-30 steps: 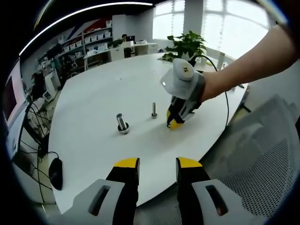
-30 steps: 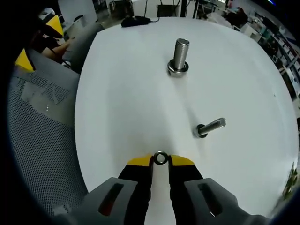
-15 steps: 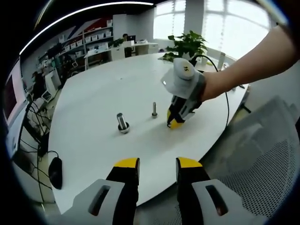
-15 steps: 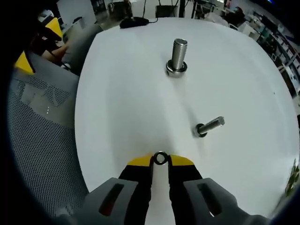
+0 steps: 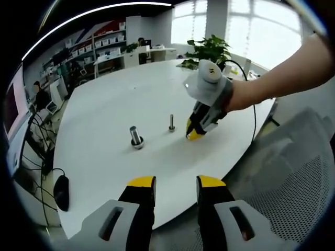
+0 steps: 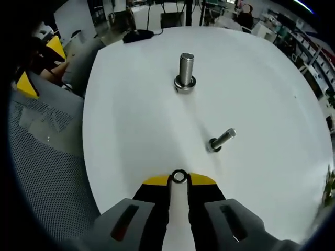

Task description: Place the washer onto the threaded stud by aligning its center hole with the stud, sliding it down to the base, and recovering from edge contact or off-axis alignment until the washer reaches the visible bottom stop.

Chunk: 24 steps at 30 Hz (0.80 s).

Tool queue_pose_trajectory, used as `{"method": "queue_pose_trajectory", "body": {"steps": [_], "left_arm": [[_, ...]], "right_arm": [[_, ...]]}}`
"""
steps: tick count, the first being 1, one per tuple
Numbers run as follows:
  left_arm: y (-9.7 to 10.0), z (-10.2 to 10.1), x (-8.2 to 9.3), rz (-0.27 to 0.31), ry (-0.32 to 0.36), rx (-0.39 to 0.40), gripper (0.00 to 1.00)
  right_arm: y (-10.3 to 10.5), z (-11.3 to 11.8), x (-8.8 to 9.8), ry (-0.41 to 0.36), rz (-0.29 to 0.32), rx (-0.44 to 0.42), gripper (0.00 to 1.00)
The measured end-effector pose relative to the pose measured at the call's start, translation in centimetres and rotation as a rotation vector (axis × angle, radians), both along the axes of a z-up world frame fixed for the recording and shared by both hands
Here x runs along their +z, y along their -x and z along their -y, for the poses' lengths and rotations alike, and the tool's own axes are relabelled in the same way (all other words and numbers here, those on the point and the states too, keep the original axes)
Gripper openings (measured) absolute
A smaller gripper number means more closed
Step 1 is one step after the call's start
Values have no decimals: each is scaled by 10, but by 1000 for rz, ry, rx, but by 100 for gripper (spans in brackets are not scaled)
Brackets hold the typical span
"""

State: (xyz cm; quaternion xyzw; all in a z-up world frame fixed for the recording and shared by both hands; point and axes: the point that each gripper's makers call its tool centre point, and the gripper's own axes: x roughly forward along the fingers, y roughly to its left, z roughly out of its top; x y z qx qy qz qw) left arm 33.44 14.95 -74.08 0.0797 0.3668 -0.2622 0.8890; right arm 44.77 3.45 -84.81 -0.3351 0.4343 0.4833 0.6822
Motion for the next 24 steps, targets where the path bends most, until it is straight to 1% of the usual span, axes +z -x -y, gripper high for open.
{"method": "queue_pose_trajectory", "body": {"steps": [1, 4, 7, 9, 14, 18, 20, 24], "left_arm": [[0, 0, 0, 1, 1, -2, 29], [1, 0, 0, 0, -3, -4, 29], [0, 0, 0, 1, 0, -3, 29], [1, 0, 0, -1, -1, -6, 29], [1, 0, 0, 2, -1, -4, 29], [1, 0, 1, 5, 2, -4, 29], [1, 0, 0, 3, 0, -6, 29], [1, 0, 1, 4, 3, -4, 29]], "right_arm": [[-3, 1, 2, -1, 4, -3, 13], [-15, 0, 16, -21, 36, -26, 13], [-21, -1, 23, -26, 44, -35, 14], [-25, -1, 25, -17, 54, -31, 14], [-34, -6, 33, -20, 77, -30, 14], [-40, -8, 37, -9, 84, -38, 14], [-43, -8, 38, 1, 97, -36, 14], [-50, -13, 47, -23, 118, -40, 14]]}}
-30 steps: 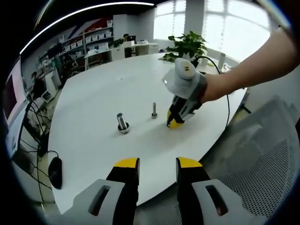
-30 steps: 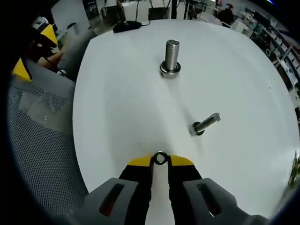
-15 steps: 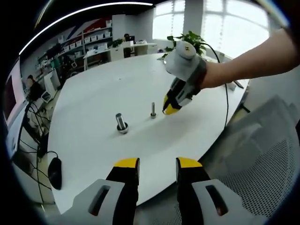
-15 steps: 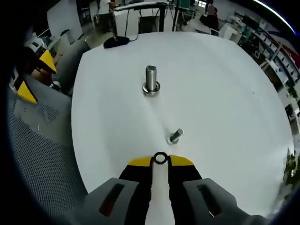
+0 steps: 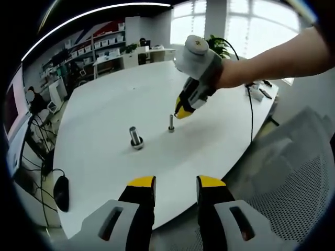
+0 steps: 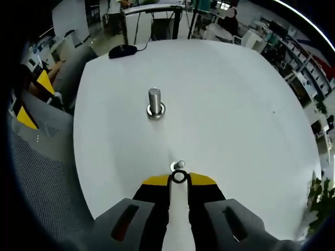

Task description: Place the washer onto the threaded stud by aligning its center hole with the stud, sliding it down to the base, and recovering from edge contact or off-axis alignment until the washer reaches the visible bottom stop.

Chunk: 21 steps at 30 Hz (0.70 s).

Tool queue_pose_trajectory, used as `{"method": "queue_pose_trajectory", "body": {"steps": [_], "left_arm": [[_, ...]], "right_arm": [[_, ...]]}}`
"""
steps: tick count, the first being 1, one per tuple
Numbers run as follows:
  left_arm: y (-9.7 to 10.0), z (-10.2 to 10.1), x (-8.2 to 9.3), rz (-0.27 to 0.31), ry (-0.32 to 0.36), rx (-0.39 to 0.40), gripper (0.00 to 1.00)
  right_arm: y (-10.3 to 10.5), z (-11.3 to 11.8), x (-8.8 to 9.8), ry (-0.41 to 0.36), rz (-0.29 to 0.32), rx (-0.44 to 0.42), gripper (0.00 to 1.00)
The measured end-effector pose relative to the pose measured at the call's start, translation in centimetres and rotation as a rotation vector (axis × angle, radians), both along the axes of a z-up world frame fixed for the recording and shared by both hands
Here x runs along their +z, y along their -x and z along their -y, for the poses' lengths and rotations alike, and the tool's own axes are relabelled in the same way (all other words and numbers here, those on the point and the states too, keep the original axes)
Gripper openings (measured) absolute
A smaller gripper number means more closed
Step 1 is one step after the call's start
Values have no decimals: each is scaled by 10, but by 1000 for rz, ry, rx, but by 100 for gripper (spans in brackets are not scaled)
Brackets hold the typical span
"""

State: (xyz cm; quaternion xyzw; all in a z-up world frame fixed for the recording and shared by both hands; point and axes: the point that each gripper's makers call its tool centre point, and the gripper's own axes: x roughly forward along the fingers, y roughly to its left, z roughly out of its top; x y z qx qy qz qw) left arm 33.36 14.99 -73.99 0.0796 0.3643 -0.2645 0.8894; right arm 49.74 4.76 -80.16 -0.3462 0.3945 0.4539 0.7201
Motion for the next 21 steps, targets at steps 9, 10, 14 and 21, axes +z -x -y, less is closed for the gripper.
{"method": "queue_pose_trajectory", "body": {"steps": [9, 10, 14, 21], "left_arm": [[0, 0, 0, 2, 1, 1, 29], [0, 0, 1, 2, 1, 1, 29], [-1, -1, 0, -2, 3, 3, 29], [-1, -1, 0, -3, 2, 4, 29]], "right_arm": [[-3, -9, -3, 20, -2, 28, 14], [-4, -9, -5, 23, -5, 30, 14], [-5, -10, -7, 30, -12, 33, 14], [-6, -10, -18, 58, -36, 40, 14]]}}
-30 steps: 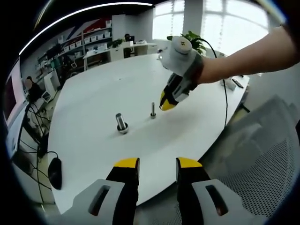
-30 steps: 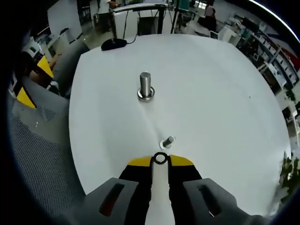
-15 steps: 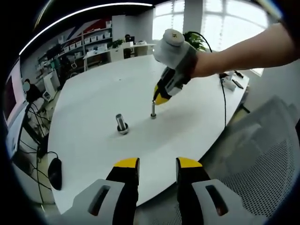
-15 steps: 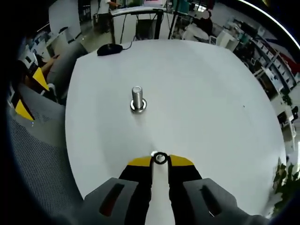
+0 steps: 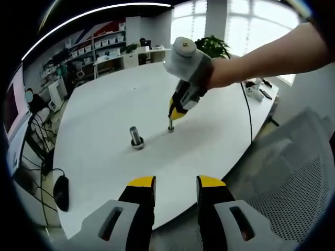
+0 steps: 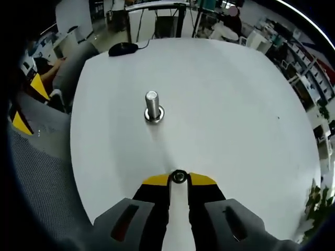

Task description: Place the washer onto the threaded stud by aligning its center hole with the stud, sliding it down to the base, and recovering from edge contact or off-axis alignment until the washer reaches the visible bottom stop.

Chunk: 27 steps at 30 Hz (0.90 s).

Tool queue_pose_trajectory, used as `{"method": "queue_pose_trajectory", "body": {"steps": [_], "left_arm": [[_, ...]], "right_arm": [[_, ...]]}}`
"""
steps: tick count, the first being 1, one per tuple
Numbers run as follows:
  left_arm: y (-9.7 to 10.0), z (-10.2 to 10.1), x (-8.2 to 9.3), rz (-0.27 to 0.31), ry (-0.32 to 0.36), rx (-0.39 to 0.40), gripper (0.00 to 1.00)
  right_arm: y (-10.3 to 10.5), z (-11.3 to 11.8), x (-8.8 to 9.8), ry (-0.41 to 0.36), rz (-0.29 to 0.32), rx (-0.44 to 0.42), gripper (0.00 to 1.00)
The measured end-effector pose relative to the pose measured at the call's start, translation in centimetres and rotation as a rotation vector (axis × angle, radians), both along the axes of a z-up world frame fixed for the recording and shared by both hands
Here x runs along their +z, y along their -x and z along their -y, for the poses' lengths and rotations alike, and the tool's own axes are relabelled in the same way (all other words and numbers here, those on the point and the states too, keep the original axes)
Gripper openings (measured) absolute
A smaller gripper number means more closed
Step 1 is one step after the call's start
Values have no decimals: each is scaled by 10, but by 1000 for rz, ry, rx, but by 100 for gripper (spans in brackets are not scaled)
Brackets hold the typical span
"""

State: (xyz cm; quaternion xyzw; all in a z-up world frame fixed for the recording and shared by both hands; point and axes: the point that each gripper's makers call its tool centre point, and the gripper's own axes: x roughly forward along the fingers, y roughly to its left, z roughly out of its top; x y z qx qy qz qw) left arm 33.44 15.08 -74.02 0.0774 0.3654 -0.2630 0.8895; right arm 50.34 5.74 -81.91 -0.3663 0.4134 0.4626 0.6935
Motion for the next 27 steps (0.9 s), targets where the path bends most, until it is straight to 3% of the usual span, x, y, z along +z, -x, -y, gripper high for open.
{"method": "queue_pose_trajectory", "body": {"steps": [18, 27], "left_arm": [[2, 0, -3, -18, -2, -3, 29], [2, 0, -4, -23, -4, -3, 28]], "right_arm": [[0, 3, -31, 50, -48, -7, 14], [-2, 1, -34, 40, -57, -13, 14]]}}
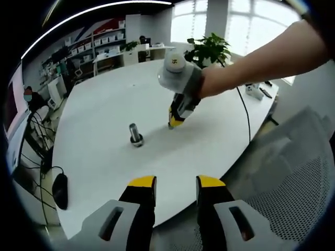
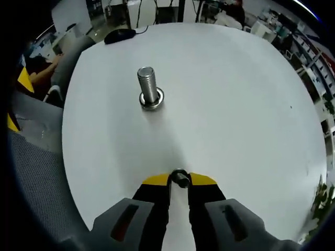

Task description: Place the washer onto the threaded stud by aligning its center hole with the stud, sliding it down to the base, and recovering from edge contact or off-axis alignment until the washer reaches the visible bottom stop.

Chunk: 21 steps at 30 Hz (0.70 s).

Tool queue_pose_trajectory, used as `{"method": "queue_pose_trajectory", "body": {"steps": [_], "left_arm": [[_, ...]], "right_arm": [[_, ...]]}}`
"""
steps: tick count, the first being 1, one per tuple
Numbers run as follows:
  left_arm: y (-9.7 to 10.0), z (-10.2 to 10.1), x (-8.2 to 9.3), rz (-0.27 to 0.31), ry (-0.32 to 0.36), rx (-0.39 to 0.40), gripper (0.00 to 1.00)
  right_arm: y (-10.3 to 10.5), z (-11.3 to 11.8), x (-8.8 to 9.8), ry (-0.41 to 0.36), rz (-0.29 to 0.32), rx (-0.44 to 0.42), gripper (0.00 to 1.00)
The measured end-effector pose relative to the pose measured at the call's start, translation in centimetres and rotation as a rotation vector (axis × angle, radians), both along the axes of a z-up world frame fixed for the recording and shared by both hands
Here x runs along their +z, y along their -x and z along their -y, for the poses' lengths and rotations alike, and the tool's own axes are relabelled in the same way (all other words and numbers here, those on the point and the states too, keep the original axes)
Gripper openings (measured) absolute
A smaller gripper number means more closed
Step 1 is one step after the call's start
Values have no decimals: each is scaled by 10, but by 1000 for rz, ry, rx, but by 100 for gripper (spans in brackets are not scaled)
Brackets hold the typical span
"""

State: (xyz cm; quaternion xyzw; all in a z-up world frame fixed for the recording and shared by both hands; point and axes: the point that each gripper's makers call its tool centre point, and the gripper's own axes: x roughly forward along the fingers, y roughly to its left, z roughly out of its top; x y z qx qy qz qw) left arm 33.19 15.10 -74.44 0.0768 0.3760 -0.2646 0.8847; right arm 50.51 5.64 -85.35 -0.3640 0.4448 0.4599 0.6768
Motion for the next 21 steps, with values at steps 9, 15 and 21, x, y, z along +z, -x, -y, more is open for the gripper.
{"method": "queue_pose_trajectory", "body": {"steps": [9, 15, 21], "left_arm": [[1, 2, 0, -3, 8, -6, 28], [0, 2, 2, 3, 14, -7, 28], [0, 6, 3, 8, 31, -16, 29]], "right_arm": [[2, -2, 2, -50, -32, -59, 16], [4, 3, 13, -52, 26, -26, 18], [10, 11, 24, -77, 32, -56, 18]]}}
